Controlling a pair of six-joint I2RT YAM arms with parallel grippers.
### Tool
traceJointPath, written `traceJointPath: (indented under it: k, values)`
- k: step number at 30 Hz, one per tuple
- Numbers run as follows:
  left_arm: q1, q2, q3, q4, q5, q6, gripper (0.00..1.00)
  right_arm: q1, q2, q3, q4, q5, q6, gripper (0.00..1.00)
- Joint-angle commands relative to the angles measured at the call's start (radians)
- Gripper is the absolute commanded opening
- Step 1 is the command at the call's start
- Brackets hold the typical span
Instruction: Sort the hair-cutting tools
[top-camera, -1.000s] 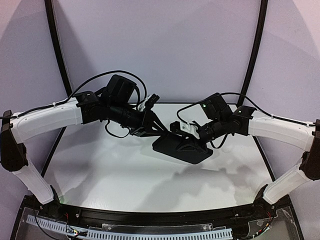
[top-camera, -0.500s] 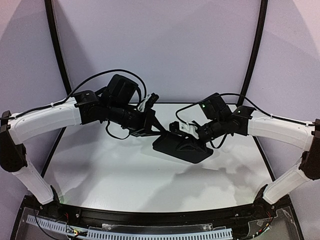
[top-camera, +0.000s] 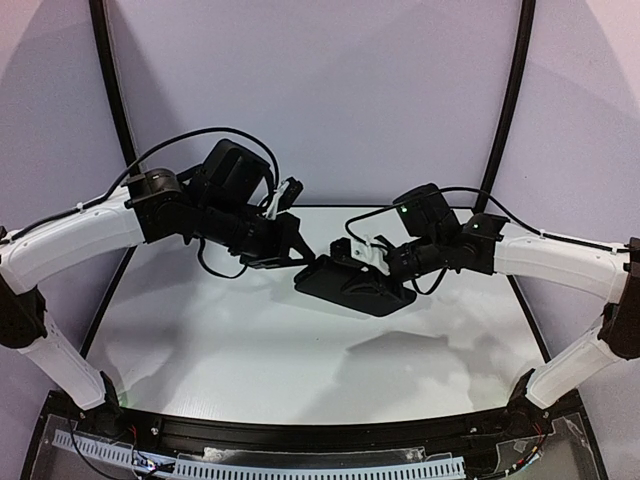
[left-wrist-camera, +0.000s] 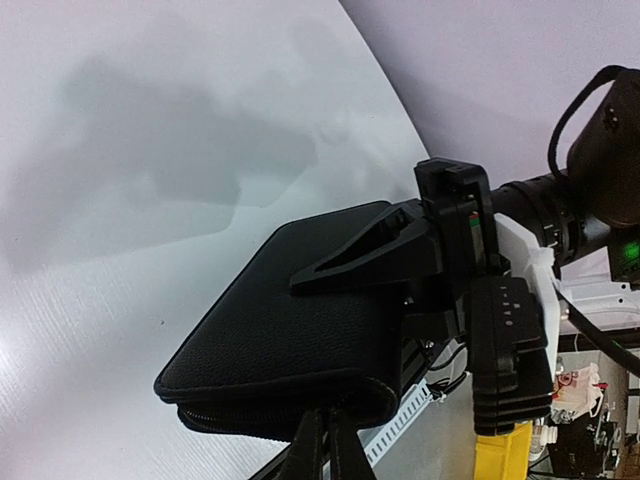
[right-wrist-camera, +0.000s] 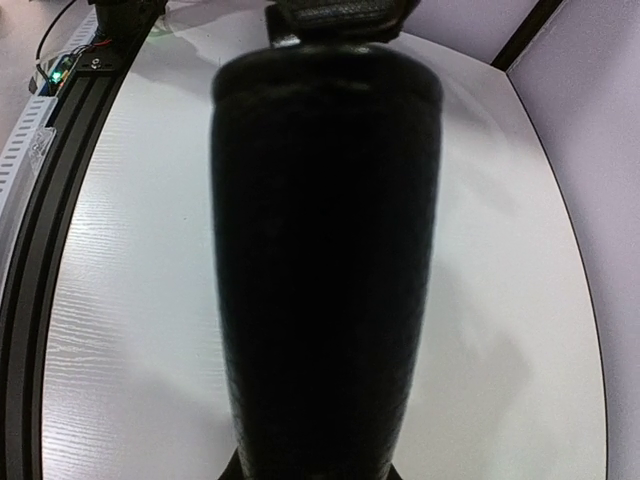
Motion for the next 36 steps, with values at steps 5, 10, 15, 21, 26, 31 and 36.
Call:
traceJointPath:
  k: [5,10,15,21,26,31,36]
  values:
    - [0.041,-0.029,-0.003,-0.482,-0.291,-0.023,0.01,-0.023,-0.038,0.009,-0.048,0.087,-0.032,0.0]
    - [0.042,-0.015,-0.027,-0.581,-0.332,-0.047,0.01,-0.023,-0.036,0.01,-0.064,0.128,-0.042,0.0]
    - [0.044,-0.005,-0.037,-0.642,-0.375,-0.059,0.01,-0.023,-0.041,0.008,-0.09,0.126,-0.071,0.0]
    - [0.055,-0.053,-0.039,-0.302,-0.128,-0.014,0.09,-0.023,-0.037,0.009,-0.083,0.072,-0.07,0.0]
    - [0.055,-0.118,-0.13,0.08,0.166,0.033,0.43,-0.022,-0.041,0.012,-0.079,0.017,-0.059,0.0]
    - [0.054,-0.076,-0.12,0.184,0.258,0.059,0.49,-0.022,-0.041,0.012,-0.073,-0.017,-0.05,0.0]
    - [0.054,0.008,-0.045,0.155,0.297,0.075,0.48,-0.021,-0.037,0.017,-0.076,-0.029,-0.045,0.0]
